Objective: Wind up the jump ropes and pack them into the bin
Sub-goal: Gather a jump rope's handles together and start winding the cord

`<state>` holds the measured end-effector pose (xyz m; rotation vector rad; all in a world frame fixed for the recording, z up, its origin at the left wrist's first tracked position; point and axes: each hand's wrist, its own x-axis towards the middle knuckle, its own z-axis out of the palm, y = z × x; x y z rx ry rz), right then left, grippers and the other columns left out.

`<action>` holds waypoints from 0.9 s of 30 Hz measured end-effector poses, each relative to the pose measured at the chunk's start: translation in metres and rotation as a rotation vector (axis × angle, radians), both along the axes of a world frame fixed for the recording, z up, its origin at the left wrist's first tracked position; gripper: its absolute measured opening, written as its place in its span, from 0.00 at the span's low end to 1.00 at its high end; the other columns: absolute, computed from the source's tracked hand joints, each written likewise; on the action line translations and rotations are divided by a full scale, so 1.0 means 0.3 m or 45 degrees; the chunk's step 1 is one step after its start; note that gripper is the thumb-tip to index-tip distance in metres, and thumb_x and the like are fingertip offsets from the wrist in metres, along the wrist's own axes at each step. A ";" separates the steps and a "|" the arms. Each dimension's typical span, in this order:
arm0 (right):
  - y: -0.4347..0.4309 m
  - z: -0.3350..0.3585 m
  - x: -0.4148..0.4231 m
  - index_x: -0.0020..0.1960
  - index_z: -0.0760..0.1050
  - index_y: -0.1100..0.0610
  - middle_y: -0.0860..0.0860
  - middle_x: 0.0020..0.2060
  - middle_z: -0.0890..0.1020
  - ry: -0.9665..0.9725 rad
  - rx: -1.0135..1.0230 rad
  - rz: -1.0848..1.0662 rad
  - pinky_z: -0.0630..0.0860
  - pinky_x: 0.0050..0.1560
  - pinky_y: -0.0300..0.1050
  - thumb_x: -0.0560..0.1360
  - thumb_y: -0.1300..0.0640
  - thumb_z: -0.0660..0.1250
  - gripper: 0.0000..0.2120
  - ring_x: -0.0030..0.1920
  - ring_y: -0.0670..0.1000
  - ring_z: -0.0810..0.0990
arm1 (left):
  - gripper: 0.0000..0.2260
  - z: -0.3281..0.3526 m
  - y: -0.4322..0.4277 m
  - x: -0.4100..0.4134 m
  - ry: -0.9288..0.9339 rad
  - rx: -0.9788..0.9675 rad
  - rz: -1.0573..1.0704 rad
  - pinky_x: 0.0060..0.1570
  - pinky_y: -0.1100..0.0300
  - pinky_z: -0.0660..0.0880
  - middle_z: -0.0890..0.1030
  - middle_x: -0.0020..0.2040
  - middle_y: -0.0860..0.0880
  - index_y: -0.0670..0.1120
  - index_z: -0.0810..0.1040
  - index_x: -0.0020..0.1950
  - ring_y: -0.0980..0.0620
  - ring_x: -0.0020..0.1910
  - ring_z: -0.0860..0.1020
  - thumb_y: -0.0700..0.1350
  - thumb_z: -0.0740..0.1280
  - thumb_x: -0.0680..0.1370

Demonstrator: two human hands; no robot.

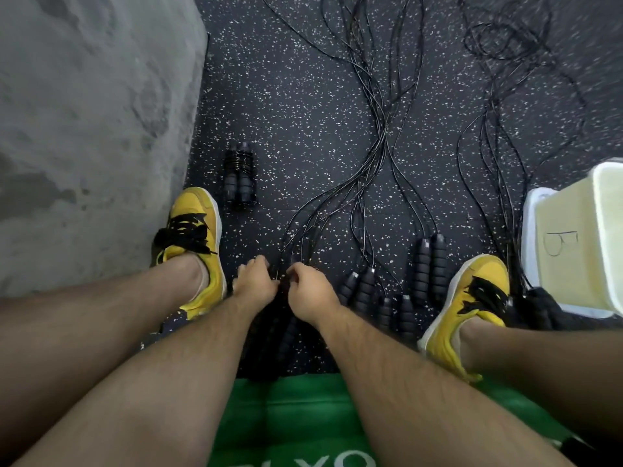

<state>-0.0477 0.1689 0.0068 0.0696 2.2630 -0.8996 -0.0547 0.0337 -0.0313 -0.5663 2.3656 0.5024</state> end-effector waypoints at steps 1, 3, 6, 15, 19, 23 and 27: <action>0.006 -0.006 -0.007 0.59 0.75 0.50 0.51 0.55 0.80 -0.001 0.006 0.007 0.76 0.58 0.52 0.77 0.58 0.56 0.14 0.57 0.55 0.77 | 0.16 0.000 -0.004 -0.015 -0.020 0.006 -0.022 0.61 0.48 0.73 0.77 0.63 0.46 0.46 0.73 0.63 0.43 0.66 0.70 0.49 0.71 0.78; 0.022 -0.008 -0.029 0.59 0.76 0.51 0.51 0.55 0.81 0.000 0.021 0.003 0.77 0.58 0.50 0.77 0.58 0.56 0.14 0.57 0.55 0.77 | 0.14 0.004 -0.009 -0.041 -0.077 0.027 -0.060 0.60 0.48 0.74 0.78 0.61 0.47 0.46 0.73 0.59 0.44 0.63 0.73 0.49 0.70 0.77; 0.044 -0.003 -0.068 0.57 0.77 0.51 0.51 0.53 0.81 -0.002 0.028 -0.044 0.77 0.55 0.47 0.77 0.58 0.57 0.14 0.54 0.54 0.79 | 0.15 0.024 -0.030 -0.064 -0.097 0.067 0.010 0.61 0.48 0.75 0.78 0.58 0.49 0.47 0.72 0.59 0.43 0.59 0.78 0.51 0.68 0.76; 0.016 0.090 -0.176 0.50 0.79 0.56 0.50 0.46 0.84 -0.079 -0.293 -0.537 0.76 0.54 0.48 0.82 0.44 0.54 0.20 0.48 0.52 0.81 | 0.08 0.230 0.014 -0.198 0.239 0.638 0.424 0.43 0.45 0.75 0.71 0.22 0.47 0.44 0.74 0.43 0.45 0.26 0.74 0.45 0.58 0.78; 0.038 0.237 -0.279 0.42 0.78 0.55 0.51 0.39 0.84 -0.107 -0.538 -0.783 0.78 0.46 0.50 0.82 0.43 0.59 0.20 0.39 0.51 0.81 | 0.17 0.368 0.093 -0.237 0.291 0.894 0.296 0.38 0.50 0.71 0.71 0.23 0.46 0.42 0.73 0.41 0.45 0.23 0.72 0.48 0.54 0.84; 0.108 0.417 -0.387 0.51 0.81 0.64 0.54 0.35 0.82 -0.138 -0.735 -0.927 0.75 0.30 0.44 0.81 0.56 0.64 0.12 0.30 0.53 0.75 | 0.16 0.538 0.170 -0.238 0.256 1.065 0.204 0.24 0.63 0.67 0.73 0.26 0.44 0.41 0.72 0.43 0.45 0.23 0.73 0.45 0.53 0.87; 0.199 0.686 -0.476 0.45 0.79 0.60 0.51 0.34 0.81 -0.069 -0.749 -0.890 0.74 0.32 0.44 0.80 0.55 0.67 0.10 0.36 0.52 0.78 | 0.13 0.761 0.236 -0.263 0.273 1.153 0.185 0.29 0.56 0.77 0.76 0.30 0.43 0.41 0.74 0.50 0.44 0.28 0.78 0.44 0.54 0.88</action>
